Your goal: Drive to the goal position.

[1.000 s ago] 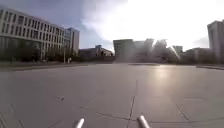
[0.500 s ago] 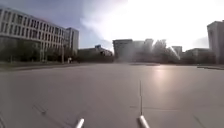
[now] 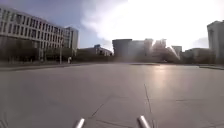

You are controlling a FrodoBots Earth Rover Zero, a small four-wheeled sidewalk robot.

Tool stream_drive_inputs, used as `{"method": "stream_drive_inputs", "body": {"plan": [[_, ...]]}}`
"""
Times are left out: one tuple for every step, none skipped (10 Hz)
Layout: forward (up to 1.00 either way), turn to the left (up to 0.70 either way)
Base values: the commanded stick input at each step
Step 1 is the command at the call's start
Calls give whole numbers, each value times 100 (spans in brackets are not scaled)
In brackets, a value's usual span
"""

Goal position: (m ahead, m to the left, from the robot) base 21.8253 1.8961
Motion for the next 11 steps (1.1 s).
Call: {"method": "stream_drive_inputs", "body": {"plan": [[100, -27], [100, -26], [100, -5], [100, 0], [100, 0], [100, 0], [100, 0], [100, 0], [100, 0], [100, 0], [100, 0]]}}
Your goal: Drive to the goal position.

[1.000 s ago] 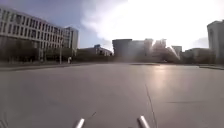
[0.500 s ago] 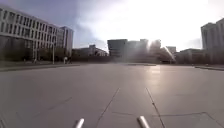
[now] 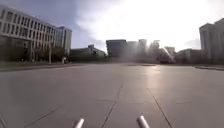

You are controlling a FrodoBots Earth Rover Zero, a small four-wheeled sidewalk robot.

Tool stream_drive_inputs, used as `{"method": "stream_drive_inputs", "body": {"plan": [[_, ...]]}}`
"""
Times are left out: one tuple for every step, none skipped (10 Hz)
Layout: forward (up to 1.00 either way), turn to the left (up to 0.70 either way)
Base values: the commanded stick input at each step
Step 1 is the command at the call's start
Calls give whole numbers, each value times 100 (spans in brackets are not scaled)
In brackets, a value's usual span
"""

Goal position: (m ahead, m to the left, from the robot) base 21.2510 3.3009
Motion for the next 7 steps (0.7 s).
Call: {"method": "stream_drive_inputs", "body": {"plan": [[100, 0], [100, 0], [100, 0], [100, 0], [100, 0], [100, -14], [100, -27]]}}
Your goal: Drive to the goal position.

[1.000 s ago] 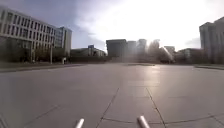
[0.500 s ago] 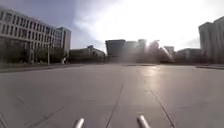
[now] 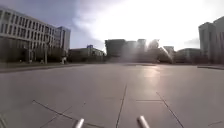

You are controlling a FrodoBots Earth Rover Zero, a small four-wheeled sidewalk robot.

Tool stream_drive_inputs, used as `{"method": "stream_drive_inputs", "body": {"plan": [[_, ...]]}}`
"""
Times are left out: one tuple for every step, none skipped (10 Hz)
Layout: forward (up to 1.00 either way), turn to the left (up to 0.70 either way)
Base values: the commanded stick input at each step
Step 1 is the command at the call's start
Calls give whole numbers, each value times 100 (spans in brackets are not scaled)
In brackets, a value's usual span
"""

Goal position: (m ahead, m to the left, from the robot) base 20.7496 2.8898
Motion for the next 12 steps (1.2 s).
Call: {"method": "stream_drive_inputs", "body": {"plan": [[100, -27], [100, -27], [100, -27], [100, -27], [100, -27], [100, -26], [100, -3], [100, 0], [100, 0], [100, 0], [100, 0], [100, 0]]}}
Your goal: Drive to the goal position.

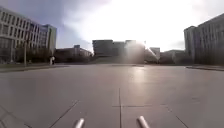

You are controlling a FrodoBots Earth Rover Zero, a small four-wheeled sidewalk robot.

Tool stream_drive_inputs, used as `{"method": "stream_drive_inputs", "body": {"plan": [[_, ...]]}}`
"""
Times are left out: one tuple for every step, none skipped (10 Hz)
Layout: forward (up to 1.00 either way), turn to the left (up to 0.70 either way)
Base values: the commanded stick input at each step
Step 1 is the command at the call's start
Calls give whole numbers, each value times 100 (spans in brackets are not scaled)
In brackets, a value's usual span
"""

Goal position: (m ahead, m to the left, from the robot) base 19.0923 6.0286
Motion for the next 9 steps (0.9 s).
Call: {"method": "stream_drive_inputs", "body": {"plan": [[100, 0], [100, 0], [100, 0], [100, 0], [100, 0], [100, 0], [100, 0], [100, -5], [100, -27]]}}
